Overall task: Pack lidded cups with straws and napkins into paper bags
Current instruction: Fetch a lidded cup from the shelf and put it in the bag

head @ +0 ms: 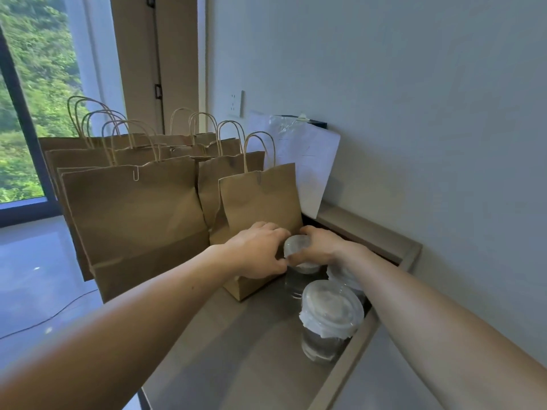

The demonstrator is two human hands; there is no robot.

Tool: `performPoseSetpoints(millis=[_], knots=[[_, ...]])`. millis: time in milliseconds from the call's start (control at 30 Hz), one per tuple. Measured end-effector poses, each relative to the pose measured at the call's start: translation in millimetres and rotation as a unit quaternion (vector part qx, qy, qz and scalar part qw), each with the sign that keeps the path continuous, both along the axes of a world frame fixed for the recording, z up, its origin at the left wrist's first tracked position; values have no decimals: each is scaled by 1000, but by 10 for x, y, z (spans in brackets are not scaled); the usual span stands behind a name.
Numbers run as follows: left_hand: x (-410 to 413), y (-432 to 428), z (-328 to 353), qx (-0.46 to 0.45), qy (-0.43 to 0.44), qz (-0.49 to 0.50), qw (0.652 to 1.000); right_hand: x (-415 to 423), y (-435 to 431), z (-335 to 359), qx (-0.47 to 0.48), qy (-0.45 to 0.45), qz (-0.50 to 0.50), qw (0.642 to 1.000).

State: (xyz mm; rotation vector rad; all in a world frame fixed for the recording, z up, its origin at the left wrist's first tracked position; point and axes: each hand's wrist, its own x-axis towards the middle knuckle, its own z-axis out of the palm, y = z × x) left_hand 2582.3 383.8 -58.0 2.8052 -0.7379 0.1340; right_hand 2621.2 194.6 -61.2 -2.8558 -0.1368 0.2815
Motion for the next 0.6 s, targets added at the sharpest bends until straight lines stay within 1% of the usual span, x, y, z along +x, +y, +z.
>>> performPoseSetpoints(millis=[100,200,267,367,500,600], knots=[[10,21,-6,-4,-1,-10,1000,36,29,-87,-26,-8,4,1000],[-5,53,39,-8,-12,-11,1000,9,8,-139,0,-37,-9,999],[-21,71,99,-23,-28,-9,999,-41,-22,-106,19,-77,-10,997],[-45,67,224,-40,-52,-2,998,-155,-99,148,57,-147,-22,987],[-115,-54,438,-46,-69,-5,997,-449,-330,696,101,-256,-41,961],[-206,-291,595,-41,-74,-20,996,-785,-598,1025,98,-280,-60,953]])
